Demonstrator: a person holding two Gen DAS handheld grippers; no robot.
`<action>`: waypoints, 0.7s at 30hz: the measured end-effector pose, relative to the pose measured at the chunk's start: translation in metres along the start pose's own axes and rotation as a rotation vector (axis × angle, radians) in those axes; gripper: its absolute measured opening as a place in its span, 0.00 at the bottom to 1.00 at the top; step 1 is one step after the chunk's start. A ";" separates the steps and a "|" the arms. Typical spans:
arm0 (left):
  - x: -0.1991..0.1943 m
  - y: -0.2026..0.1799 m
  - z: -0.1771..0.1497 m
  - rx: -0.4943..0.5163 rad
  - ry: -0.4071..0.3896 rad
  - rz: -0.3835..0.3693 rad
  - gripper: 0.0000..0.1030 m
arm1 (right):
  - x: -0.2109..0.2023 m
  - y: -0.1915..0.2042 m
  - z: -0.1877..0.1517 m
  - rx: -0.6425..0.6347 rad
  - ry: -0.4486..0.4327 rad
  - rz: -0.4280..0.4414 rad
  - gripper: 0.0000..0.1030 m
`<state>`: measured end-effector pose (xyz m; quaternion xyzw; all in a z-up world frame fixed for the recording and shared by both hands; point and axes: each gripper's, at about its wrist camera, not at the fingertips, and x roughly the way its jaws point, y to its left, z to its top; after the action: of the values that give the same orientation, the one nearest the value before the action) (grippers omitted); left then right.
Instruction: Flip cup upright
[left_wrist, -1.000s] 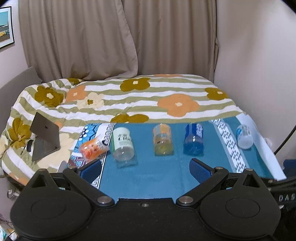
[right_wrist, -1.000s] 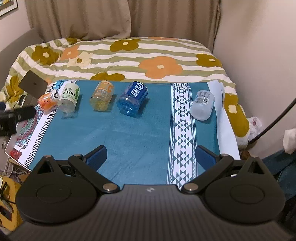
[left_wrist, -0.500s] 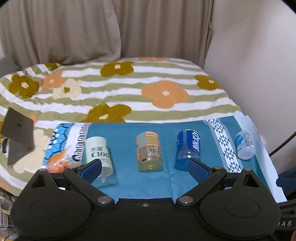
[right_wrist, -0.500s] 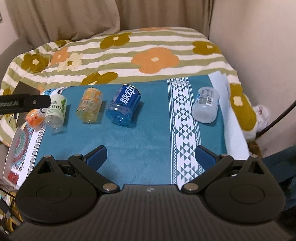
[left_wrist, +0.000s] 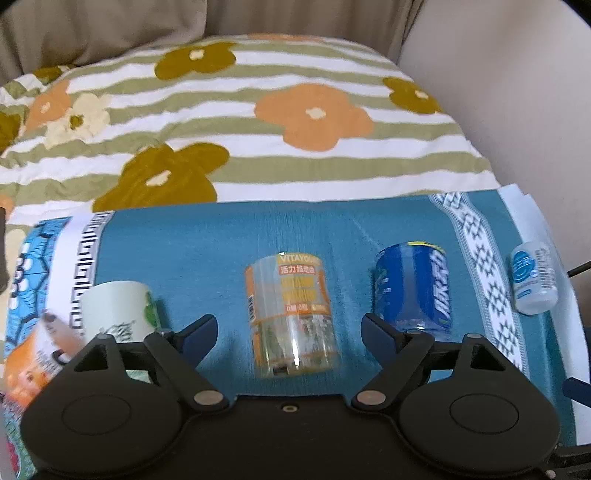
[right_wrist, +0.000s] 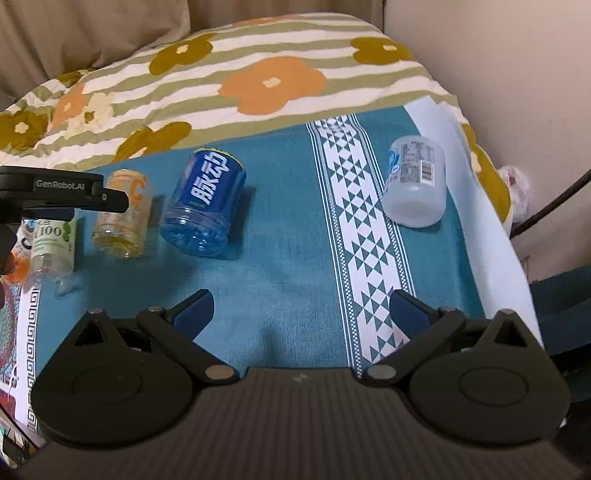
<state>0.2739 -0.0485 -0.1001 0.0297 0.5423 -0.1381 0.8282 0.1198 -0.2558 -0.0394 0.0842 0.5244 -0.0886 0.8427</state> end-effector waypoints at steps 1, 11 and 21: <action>0.005 0.000 0.001 0.002 0.012 -0.003 0.82 | 0.004 0.000 0.001 0.008 0.008 -0.002 1.00; 0.031 0.005 0.004 -0.003 0.085 -0.038 0.64 | 0.023 0.000 0.005 0.056 0.047 -0.004 1.00; 0.008 -0.001 -0.001 -0.010 0.034 -0.013 0.63 | 0.017 -0.006 0.001 0.043 0.034 0.015 1.00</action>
<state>0.2755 -0.0504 -0.1078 0.0244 0.5573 -0.1404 0.8180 0.1270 -0.2632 -0.0546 0.1077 0.5358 -0.0918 0.8324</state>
